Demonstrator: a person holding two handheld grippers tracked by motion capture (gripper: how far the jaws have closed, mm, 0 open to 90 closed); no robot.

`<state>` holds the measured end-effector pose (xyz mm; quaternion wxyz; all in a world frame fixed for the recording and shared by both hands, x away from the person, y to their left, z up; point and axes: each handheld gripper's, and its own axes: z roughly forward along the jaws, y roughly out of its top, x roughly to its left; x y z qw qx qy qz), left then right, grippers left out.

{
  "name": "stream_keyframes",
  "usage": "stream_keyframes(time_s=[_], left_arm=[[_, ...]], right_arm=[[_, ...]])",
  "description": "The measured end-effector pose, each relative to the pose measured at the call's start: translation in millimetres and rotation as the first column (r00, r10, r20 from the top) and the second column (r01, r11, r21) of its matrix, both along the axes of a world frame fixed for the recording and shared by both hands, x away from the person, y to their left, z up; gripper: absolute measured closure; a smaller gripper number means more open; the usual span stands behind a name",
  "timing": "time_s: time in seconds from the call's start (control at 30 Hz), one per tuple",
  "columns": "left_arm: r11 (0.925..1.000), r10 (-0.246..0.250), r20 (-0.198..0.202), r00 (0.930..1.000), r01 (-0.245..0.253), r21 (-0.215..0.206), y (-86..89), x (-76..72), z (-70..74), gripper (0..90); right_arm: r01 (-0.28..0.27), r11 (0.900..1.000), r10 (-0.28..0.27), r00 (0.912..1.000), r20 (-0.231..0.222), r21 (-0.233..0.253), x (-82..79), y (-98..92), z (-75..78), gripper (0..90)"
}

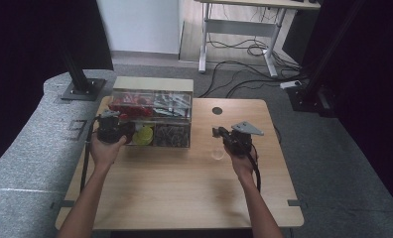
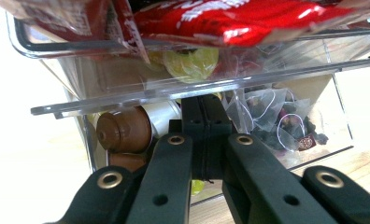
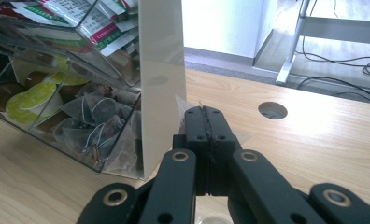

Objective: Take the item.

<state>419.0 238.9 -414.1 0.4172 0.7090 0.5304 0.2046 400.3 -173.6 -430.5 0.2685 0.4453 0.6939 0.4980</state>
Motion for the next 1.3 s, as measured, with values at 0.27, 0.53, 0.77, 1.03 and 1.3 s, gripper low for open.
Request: stream_keyframes(time_s=[0.27, 0.53, 0.77, 1.03, 1.3], left_arm=[[1.0, -0.001, -0.002, 1.0, 0.001, 0.002, -0.2, 0.0, -0.2, 90.0], [1.0, -0.001, -0.002, 1.0, 0.001, 0.002, -0.3, 0.2, -0.6, 90.0], [1.0, 0.001, -0.002, 1.0, -0.001, 0.003, -0.6, 0.1, -0.6, 90.0], [1.0, -0.001, -0.003, 1.0, 0.001, 0.004, -0.9, 0.1, -1.0, 90.0], [1.0, -0.001, -0.003, 1.0, 0.001, 0.002, -0.7, -0.1, -1.3, 90.0]], right_arm=[[0.018, 1.0, -0.018, 0.9998, -0.005, 0.003, 0.9, -7.5, -1.5, 88.7], [0.023, 1.0, -0.023, 0.9997, -0.013, -0.005, 3.1, -10.0, -4.6, 88.7], [0.022, 1.0, -0.022, 0.9997, 0.001, -0.019, 3.5, -10.3, -5.2, 80.9], [0.012, 1.0, -0.012, 0.9999, 0.005, -0.011, 2.3, -10.5, -5.9, 74.6], [-0.014, 1.0, 0.014, 0.9999, 0.009, -0.007, -3.0, -10.1, -10.7, 62.4]])
